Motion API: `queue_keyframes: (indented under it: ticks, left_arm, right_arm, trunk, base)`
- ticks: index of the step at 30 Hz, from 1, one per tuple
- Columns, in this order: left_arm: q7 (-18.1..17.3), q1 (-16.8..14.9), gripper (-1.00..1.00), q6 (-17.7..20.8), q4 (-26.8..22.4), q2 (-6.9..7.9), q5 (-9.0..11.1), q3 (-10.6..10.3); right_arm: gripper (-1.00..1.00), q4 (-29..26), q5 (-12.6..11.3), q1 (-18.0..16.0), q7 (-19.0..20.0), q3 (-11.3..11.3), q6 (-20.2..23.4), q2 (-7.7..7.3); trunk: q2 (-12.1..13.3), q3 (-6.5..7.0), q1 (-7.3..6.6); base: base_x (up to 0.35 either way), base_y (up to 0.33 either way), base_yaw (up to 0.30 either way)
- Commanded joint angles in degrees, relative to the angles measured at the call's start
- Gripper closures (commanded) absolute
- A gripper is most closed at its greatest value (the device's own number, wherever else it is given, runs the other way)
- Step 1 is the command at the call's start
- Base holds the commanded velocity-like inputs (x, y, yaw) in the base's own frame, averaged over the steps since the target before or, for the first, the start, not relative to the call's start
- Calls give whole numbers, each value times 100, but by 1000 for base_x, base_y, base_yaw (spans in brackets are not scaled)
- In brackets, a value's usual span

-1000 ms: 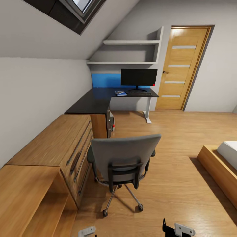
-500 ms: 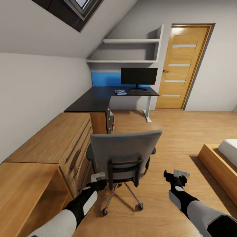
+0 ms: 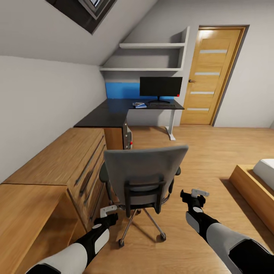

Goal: In the bedroom, organize the workspace by keeping the computer under the desk, ensuring the monitor is on the desk, placing the keyboard on the desk next to the monitor, placing the mouse on the desk next to the keyboard, moving the folder from the swivel chair onto the desk next to the mouse, stacking the notebook on top of the folder with the pen on top of the notebook, and positioning the swivel chair next to the desk.

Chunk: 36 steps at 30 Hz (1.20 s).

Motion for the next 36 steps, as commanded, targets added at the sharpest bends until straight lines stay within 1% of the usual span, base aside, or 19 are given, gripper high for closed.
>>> queue_keyframes:
  ticks: [1,2,4,5,6,9,10,11,16,18,27,34,36]
  left_arm:
    - [23,-5,-100,-28,11,-3,47,-53]
    - [5,-5,-100,-37,69,-59,44,-57]
    - [1,-6,-100,-38,106,-102,41,-59]
    - [-1,-6,-100,-41,142,-139,40,-61]
    - [-3,-6,-100,-45,193,-188,37,-59]
    - [-4,-6,-100,-46,203,-198,37,-59]
    - [-4,-6,-100,-46,206,-200,37,-60]
    - [-4,-6,-100,-47,208,-202,36,-61]
    - [-4,-6,-100,-47,210,-209,36,-60]
    - [-4,-6,-100,-47,210,-210,36,-61]
    - [-4,-6,-100,-47,211,-209,36,-60]
    - [-4,-6,-100,-47,211,-207,36,-59]
    - [-4,-6,-100,-47,211,-210,36,-59]
  right_arm:
    - [-100,-1,-45,-3,-23,49,-11,15]
    - [-100,203,-46,-4,-16,49,-29,188]
    - [-100,338,-43,-4,-14,44,-64,296]
    - [-100,443,-45,-5,-13,39,-132,379]
    - [-100,605,-58,-5,-16,27,-427,485]
    - [-100,645,-77,-5,-18,19,-530,492]
    - [-100,655,-119,-5,-19,17,-555,479]
    - [-100,664,-267,-5,-19,15,-566,447]
    - [-100,670,-637,-5,-13,27,-559,393]
    - [-100,671,-693,-5,-1,34,-558,386]
    - [-100,690,-775,-5,228,47,-556,374]
    - [-100,708,-761,-5,341,80,-556,379]
    - [-100,738,-729,-5,435,105,-556,398]
  trunk:
    - [-44,-24,22]
    - [-84,-41,44]
    - [-164,-77,88]
    - [-204,-95,110]
    - [-245,-113,132]
    - [-365,-167,198]
    - [-405,-185,220]
    - [-445,-203,242]
    - [-646,-293,351]
    - [-726,-329,395]
    - [-1087,-490,593]
    - [-1368,-616,747]
    - [-1448,-652,791]
  base:
    - [0,0,0]
    - [0,0,0]
    - [0,0,0]
    - [0,0,0]
    - [0,0,0]
    - [0,0,0]
    - [0,0,0]
    - [0,0,0]
    - [0,0,0]
    - [0,0,0]
    - [0,0,0]
    - [0,0,0]
    - [0,0,0]
